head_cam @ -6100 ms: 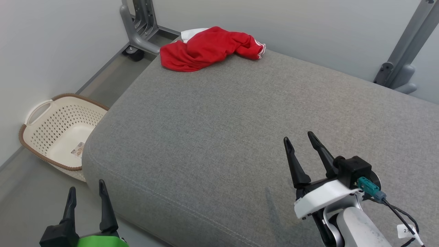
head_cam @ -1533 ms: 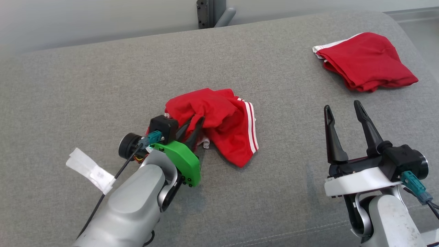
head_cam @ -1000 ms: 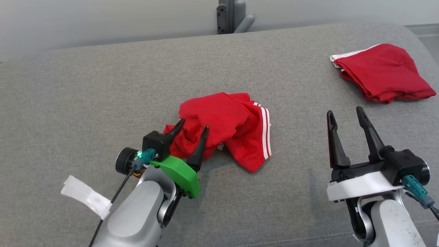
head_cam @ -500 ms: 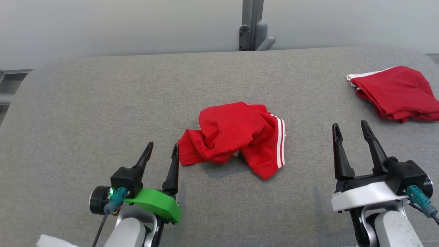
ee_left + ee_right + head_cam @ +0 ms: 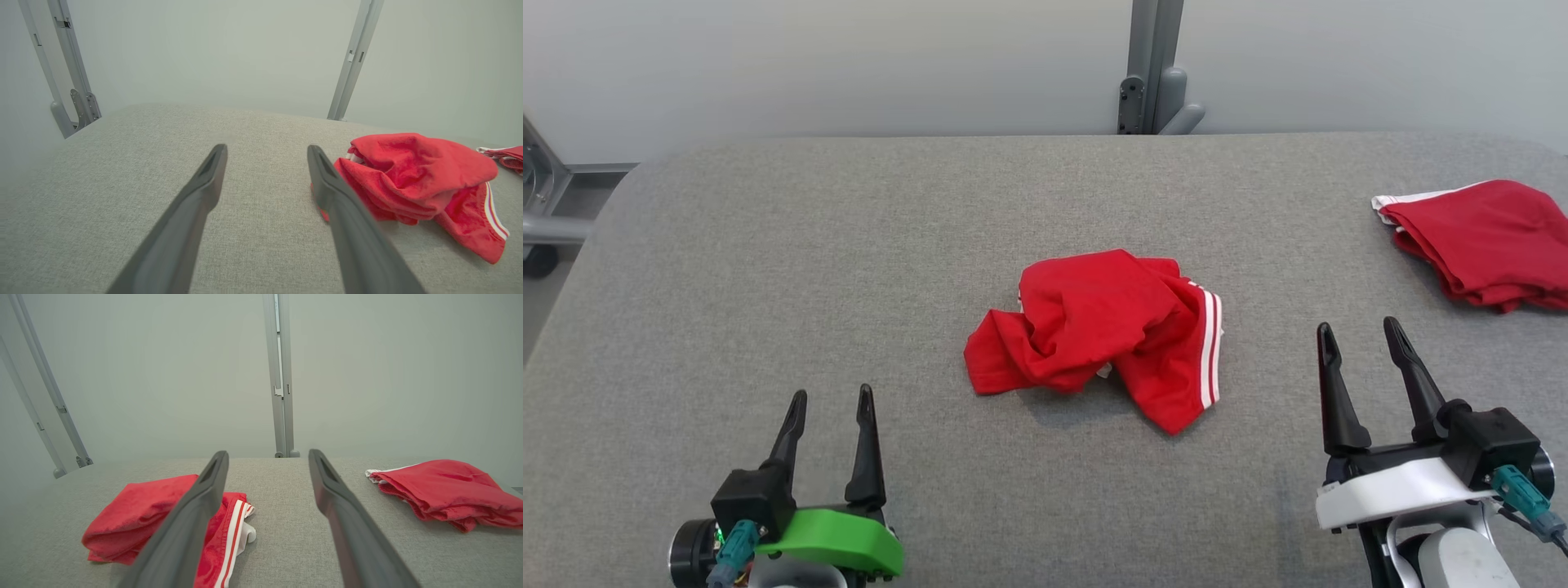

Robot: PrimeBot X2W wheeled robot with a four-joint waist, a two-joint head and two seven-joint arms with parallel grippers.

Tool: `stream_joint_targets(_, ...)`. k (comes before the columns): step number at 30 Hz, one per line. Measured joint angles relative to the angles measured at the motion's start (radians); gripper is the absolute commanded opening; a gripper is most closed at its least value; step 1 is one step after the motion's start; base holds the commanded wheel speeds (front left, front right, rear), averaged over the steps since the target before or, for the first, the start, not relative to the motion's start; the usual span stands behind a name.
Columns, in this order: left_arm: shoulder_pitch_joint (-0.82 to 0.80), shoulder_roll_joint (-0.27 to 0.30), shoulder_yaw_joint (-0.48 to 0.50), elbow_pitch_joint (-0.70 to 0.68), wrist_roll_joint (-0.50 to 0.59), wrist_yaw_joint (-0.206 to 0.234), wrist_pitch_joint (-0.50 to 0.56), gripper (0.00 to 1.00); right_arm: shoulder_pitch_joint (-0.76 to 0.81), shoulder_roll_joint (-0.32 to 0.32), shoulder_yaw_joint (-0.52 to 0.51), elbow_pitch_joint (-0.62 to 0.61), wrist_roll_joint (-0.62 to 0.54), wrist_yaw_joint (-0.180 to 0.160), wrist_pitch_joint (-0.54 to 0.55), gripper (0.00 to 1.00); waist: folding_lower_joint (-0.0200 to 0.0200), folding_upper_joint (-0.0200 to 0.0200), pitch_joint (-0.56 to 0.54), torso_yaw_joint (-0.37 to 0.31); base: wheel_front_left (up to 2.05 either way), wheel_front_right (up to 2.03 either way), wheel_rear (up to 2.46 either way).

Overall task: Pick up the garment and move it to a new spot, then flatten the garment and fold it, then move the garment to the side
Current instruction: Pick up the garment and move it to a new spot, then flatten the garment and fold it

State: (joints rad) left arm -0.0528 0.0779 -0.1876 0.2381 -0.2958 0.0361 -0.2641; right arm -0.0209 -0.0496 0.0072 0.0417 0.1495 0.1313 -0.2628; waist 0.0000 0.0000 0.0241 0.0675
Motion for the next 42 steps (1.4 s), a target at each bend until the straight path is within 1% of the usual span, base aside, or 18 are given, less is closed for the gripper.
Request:
stream_joint_targets(7, 0.026, -0.01, 0.029, -0.016, 0.034, -0.01, 0.0, 1.0, 0.005, 0.0, 0.012, 0.007, 0.0, 0.0, 0.0, 1.0, 0.0, 0.0, -0.001, 0.006, 0.0, 0.0, 0.0)
stream_joint_targets(16, 0.026, -0.021, 0.055, -0.02, 0.051, -0.024, 0.0, 1.0, -0.001, 0.0, 0.014, 0.011, 0.0, 0.0, 0.0, 1.0, 0.0, 0.0, 0.0, 0.009, 0.0, 0.0, 0.0)
stream_joint_targets(31, 0.026, -0.026, 0.067, -0.016, 0.061, -0.036, 0.0, 1.0, -0.006, 0.0, 0.013, 0.023, 0.0, 0.0, 0.0, 1.0, 0.0, 0.0, 0.007, 0.02, 0.0, 0.0, 0.0)
stream_joint_targets(35, 0.024, -0.027, 0.062, -0.015, 0.061, -0.038, 0.0, 1.0, -0.012, 0.0, 0.022, 0.075, 0.0, 0.0, 0.0, 1.0, 0.0, 0.0, 0.011, 0.033, 0.0, 0.0, 0.0)
stream_joint_targets(38, 0.022, -0.027, 0.059, -0.017, 0.061, -0.037, 0.0, 1.0, -0.026, 0.0, 0.029, 0.17, 0.007, 0.0, 0.0, 1.0, 0.0, 0.0001, 0.017, 0.047, 0.0, 0.0, 0.0)
stream_joint_targets(42, 0.018, -0.028, 0.053, -0.018, 0.059, -0.036, 0.0, 1.0, -0.082, 0.0, 0.051, 0.298, 0.035, 0.0, 0.001, 1.0, 0.0, 0.0, 0.027, 0.071, 0.0, 0.0, 0.0)
